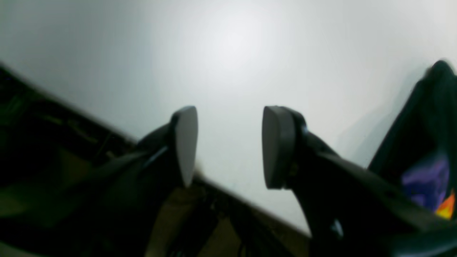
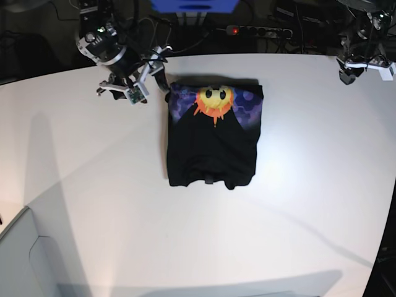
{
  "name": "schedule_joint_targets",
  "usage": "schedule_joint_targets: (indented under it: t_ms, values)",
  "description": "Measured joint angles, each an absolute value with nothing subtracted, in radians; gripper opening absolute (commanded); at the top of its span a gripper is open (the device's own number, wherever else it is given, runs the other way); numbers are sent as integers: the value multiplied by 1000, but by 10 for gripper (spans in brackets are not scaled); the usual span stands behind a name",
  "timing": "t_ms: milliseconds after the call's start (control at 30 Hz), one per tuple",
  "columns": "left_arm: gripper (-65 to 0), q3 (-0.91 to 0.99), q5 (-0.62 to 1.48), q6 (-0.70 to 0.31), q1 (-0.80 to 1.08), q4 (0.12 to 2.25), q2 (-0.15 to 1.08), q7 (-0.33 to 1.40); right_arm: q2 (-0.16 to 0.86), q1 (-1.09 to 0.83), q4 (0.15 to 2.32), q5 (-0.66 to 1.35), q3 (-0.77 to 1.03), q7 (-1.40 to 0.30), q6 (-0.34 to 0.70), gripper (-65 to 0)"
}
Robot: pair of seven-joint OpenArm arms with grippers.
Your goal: Fold the T-shirt properly
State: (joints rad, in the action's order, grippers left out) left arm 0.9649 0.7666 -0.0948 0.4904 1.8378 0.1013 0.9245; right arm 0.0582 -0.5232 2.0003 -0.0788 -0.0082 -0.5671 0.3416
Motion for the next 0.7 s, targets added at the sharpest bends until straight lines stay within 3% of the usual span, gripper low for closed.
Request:
schedule_joint_targets:
  t_ms: [100, 200, 300, 500, 700]
  values:
    - [-506, 965, 770, -99, 576, 1867, 119, 921, 49, -603, 2057, -96, 85, -566, 339, -359]
    - [-650, 965, 772, -99, 640, 1873, 115, 923, 15, -700, 2064, -80, 170, -563, 341, -483]
    - [-650, 980, 765, -102, 690, 1871, 117, 921, 18, -775, 2064, -93, 245, -571, 340, -650]
    - [-650, 970, 752, -111, 721, 1783, 114, 910, 17, -911, 2059, -85, 257, -565, 341, -650]
    - [-650, 773, 495, -105, 634, 1527, 154, 868, -19, -910, 1864, -81, 254, -548, 340, -649]
